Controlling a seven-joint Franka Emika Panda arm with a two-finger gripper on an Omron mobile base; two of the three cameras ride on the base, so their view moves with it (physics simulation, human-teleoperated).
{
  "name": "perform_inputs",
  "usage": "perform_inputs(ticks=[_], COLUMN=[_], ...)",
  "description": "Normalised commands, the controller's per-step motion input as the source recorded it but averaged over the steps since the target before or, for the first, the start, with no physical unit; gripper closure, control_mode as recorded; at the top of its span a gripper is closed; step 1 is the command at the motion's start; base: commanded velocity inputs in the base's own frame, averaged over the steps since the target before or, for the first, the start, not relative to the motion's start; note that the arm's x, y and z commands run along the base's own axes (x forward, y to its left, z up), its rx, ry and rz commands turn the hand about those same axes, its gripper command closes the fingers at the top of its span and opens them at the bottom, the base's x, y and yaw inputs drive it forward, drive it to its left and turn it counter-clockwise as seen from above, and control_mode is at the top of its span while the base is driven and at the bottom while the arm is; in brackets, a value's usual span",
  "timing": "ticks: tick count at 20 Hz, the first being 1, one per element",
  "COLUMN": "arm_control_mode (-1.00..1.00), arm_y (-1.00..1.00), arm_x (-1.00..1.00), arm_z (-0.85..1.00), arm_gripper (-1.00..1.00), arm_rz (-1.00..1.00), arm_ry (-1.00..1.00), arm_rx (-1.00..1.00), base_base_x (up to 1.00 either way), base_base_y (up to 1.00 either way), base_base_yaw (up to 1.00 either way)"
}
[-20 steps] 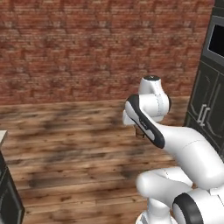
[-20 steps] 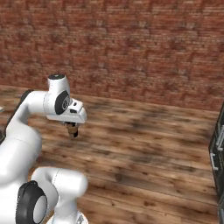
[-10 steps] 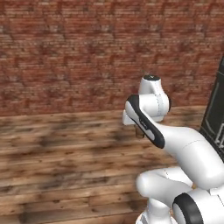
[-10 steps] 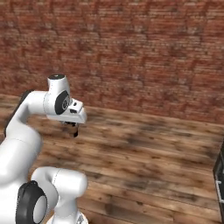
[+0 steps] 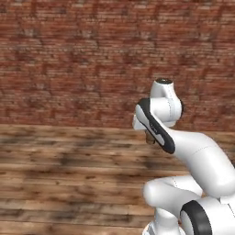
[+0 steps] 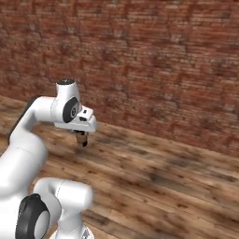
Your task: Move the drinks to the dining counter.
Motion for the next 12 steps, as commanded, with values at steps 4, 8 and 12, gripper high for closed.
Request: perform_inputs(ticks=[4,8,12], arm_control_mode=[1.00,1.00,1.00], arm_y=[0.00,0.00,0.00], arm_x=[0.00,0.00,0.00], arm_z=[0.00,0.00,0.00], arm_gripper=[1.00,1.00,1.00], arm_rz=[0.00,0.00,0.00], arm_ry=[0.00,0.00,0.00], arm_rx=[0.00,0.00,0.00], base_base_x=[1.00,1.00,1.00], base_base_y=[-0.03,-0.03,-0.02], base_base_yaw=[0.59,0.60,0.59])
